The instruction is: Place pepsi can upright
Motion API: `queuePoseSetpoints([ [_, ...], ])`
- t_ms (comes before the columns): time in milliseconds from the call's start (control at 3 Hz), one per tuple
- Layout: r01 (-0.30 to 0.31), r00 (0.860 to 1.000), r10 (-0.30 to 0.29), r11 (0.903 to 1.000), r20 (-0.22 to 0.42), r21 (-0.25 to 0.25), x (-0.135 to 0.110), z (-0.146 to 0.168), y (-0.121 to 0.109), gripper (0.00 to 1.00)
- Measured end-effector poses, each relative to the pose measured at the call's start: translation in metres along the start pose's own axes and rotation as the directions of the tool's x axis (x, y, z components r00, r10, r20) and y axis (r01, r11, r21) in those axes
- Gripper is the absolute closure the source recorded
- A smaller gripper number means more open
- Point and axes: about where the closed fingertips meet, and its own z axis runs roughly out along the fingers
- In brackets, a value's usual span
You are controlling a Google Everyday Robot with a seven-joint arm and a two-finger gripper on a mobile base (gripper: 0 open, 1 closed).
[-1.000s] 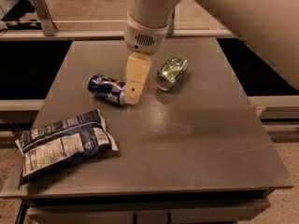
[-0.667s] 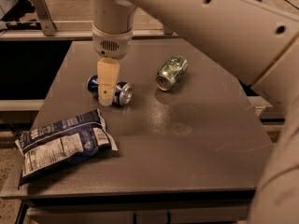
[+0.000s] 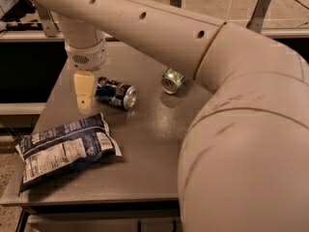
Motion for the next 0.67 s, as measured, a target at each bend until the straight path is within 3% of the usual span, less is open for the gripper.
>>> queuePoseSetpoints([
  [667, 0.001, 1.000, -0.001, 1.0000, 0.013, 0.005, -0.0031, 0.0011, -0.0012, 0.00],
])
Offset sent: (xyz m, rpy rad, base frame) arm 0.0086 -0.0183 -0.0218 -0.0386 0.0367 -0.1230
